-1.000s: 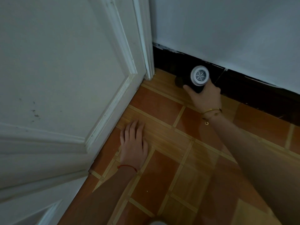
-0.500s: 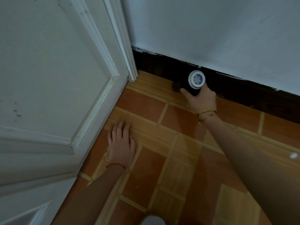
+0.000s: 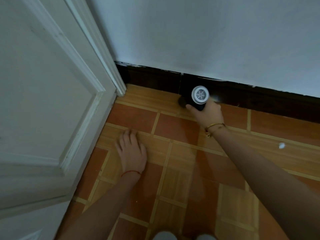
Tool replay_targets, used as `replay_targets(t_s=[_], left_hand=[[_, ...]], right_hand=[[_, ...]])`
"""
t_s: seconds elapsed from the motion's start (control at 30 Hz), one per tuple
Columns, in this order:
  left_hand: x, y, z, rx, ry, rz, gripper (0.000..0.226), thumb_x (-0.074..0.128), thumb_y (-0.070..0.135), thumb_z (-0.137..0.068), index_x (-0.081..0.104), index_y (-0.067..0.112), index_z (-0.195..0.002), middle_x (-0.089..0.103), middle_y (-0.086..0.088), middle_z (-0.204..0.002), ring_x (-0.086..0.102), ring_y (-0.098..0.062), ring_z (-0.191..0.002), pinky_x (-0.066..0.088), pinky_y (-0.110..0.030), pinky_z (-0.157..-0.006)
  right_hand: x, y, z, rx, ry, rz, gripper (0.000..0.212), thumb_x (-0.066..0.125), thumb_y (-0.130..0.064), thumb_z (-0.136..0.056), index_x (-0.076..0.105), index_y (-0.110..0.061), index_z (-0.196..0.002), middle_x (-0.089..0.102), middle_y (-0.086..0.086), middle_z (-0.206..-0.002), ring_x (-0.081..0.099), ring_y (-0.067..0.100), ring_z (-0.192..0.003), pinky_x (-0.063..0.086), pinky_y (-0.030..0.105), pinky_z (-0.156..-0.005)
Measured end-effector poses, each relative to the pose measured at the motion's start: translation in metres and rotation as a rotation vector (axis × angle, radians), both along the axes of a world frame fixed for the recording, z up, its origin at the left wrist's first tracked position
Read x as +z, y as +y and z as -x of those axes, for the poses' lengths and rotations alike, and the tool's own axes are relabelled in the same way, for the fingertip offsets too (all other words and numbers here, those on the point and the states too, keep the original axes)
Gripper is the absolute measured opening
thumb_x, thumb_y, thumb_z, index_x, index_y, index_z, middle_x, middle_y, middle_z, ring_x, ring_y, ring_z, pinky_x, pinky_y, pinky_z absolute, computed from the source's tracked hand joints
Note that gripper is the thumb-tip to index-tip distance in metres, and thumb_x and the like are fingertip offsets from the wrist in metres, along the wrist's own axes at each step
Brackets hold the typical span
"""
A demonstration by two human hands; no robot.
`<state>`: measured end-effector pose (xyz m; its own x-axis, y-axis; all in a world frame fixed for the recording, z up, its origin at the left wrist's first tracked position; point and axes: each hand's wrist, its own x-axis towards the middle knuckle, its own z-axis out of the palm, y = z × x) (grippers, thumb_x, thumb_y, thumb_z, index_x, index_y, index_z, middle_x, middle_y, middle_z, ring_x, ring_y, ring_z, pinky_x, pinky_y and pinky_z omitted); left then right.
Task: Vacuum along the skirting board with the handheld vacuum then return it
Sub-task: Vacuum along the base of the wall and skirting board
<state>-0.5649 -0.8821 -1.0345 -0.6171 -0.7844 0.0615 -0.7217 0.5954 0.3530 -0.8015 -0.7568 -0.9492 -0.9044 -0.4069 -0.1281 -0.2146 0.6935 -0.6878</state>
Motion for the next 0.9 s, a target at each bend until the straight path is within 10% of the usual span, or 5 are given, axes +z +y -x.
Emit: replay_targets(t_s=[0.27, 0.9], left_hand=[[-0.006, 0.046, 0.059, -0.317, 0.043, -0.027, 0.054, 0.031, 0.028, -0.095, 0.043, 0.009, -0.144, 0.045, -0.013, -0.147, 0.034, -0.031, -0.142, 0.019, -0.057, -0.12], [-0.015, 0.055, 0.06, -0.342, -0.022, 0.036, 0.053, 0.035, 0.029, -0.097, 0.04, 0.01, -0.147, 0.038, -0.012, -0.154, 0.029, -0.029, -0.146, 0.016, -0.059, -0.12]], right_hand=[[-0.003, 0.06, 0.02, -0.215, 0.033, -0.028, 0.068, 0.068, -0.054, -0.076, 0.05, -0.015, -0.13, 0.066, 0.009, -0.115, 0.062, 0.028, -0.107, 0.05, 0.033, -0.084], [-0.004, 0.1, 0.026, -0.326, 0.055, -0.056, 0.069, 0.068, -0.056, -0.075, 0.05, -0.015, -0.128, 0.067, 0.008, -0.114, 0.063, 0.028, -0.105, 0.054, 0.039, -0.084]])
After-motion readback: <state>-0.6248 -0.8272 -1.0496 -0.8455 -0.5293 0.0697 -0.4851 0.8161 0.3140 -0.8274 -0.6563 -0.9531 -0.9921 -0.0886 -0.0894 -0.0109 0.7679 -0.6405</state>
